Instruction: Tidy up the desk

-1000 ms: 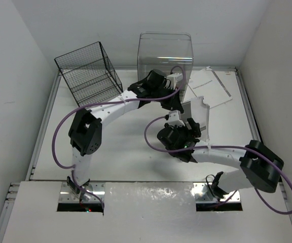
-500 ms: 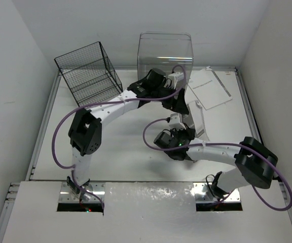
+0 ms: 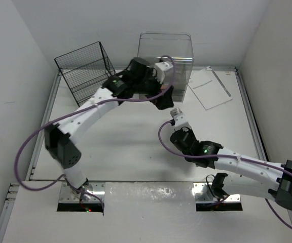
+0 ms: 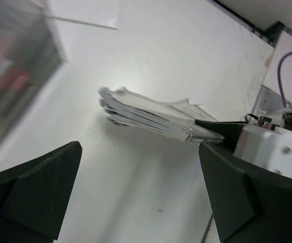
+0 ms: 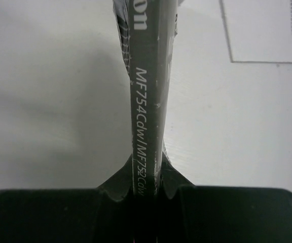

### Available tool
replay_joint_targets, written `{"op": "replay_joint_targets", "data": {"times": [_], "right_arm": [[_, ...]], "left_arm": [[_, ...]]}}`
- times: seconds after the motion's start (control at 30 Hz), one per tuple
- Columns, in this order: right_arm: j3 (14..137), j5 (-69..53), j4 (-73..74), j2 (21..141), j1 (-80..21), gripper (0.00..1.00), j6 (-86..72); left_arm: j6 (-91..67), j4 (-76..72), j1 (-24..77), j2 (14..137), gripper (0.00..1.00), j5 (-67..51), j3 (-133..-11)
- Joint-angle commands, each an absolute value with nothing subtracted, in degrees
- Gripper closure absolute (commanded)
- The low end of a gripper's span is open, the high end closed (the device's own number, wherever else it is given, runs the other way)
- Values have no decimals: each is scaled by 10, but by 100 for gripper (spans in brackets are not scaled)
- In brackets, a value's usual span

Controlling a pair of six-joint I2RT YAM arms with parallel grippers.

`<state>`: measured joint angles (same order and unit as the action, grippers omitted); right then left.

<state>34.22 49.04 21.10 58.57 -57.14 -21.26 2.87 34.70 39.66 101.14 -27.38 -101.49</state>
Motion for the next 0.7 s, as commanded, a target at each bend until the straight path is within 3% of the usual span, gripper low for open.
{"op": "replay_joint_targets", "data": {"times": [0.0,0.23,0.43,0.67], "right_arm": [[396,404,191,587,-572,100,-166],[464,290,163,610,-573,100,-129],[588,212,174,698,-573,100,-87],[668,166,157,737,-573,100,-47]], "left_arm": [[91,358,358,912,0,-205,-997],[125,375,246,777,0,-165,-908],[160,384,30,687,0,-250,-814],[229,406,-28,635,0,-287,-797]]}}
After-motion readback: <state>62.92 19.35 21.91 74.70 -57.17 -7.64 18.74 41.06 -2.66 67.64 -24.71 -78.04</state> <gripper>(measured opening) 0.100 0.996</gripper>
